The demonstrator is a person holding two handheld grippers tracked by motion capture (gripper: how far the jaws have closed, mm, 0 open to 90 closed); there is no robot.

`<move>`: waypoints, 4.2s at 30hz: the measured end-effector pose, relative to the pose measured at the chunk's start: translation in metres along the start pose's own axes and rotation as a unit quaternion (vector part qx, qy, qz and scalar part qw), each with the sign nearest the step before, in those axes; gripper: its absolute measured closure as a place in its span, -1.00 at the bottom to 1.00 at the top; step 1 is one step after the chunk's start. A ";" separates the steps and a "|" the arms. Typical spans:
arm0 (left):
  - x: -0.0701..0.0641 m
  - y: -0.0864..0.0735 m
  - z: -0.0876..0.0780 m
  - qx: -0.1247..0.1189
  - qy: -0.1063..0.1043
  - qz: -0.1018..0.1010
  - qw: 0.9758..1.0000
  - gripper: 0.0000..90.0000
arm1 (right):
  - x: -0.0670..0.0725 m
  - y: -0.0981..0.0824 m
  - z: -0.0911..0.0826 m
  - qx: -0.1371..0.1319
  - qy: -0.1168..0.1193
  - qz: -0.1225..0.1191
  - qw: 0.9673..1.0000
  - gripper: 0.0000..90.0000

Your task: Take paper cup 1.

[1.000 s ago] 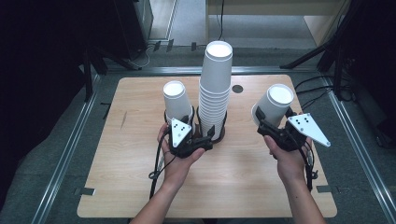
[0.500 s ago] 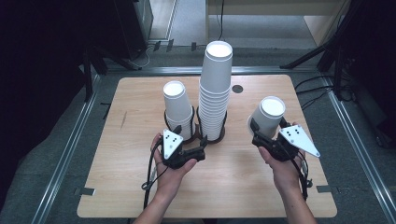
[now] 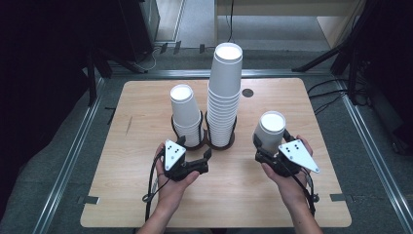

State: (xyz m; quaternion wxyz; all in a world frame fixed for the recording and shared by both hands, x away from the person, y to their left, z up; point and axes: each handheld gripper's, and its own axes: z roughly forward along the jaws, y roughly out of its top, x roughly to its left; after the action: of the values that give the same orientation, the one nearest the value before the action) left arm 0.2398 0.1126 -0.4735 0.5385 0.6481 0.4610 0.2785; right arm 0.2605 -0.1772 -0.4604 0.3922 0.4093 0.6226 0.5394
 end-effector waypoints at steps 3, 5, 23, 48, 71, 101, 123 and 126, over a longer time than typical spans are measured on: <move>-0.002 0.001 -0.001 0.000 -0.011 0.006 1.000 -0.86 | 0.009 -0.004 0.000 -0.001 0.003 -0.034 0.999 -0.58; -0.003 0.002 -0.001 0.002 -0.018 0.009 1.000 -0.86 | 0.013 -0.005 0.000 -0.004 0.007 -0.056 0.998 -0.58; -0.004 0.010 -0.003 0.007 -0.069 0.002 0.998 -0.86 | 0.038 -0.024 0.002 0.007 0.024 -0.184 0.983 -0.59; -0.007 0.015 -0.003 0.015 -0.101 0.002 0.995 -0.86 | 0.060 -0.043 0.003 -0.006 0.008 -0.346 0.938 -0.59; -0.017 0.016 -0.002 0.033 -0.148 0.002 0.988 -0.86 | 0.073 -0.054 0.003 -0.018 0.005 -0.434 0.901 -0.59; -0.031 0.012 0.006 0.085 -0.207 0.020 0.974 -0.86 | 0.093 -0.051 -0.007 -0.045 0.042 -0.465 0.883 -0.59; -0.028 0.012 0.006 0.106 -0.215 0.025 0.971 -0.55 | 0.098 -0.052 -0.009 -0.058 0.047 -0.484 0.872 -0.63; -0.026 0.012 0.007 0.110 -0.215 0.011 0.970 -0.53 | 0.098 -0.052 -0.008 -0.052 0.049 -0.481 0.874 -0.65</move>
State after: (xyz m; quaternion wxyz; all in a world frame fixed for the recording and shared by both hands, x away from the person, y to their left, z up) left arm 0.2383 0.0869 -0.4601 0.5475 0.7530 0.3548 0.0858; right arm 0.2137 -0.0925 -0.5158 0.5931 0.0116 0.7320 0.3349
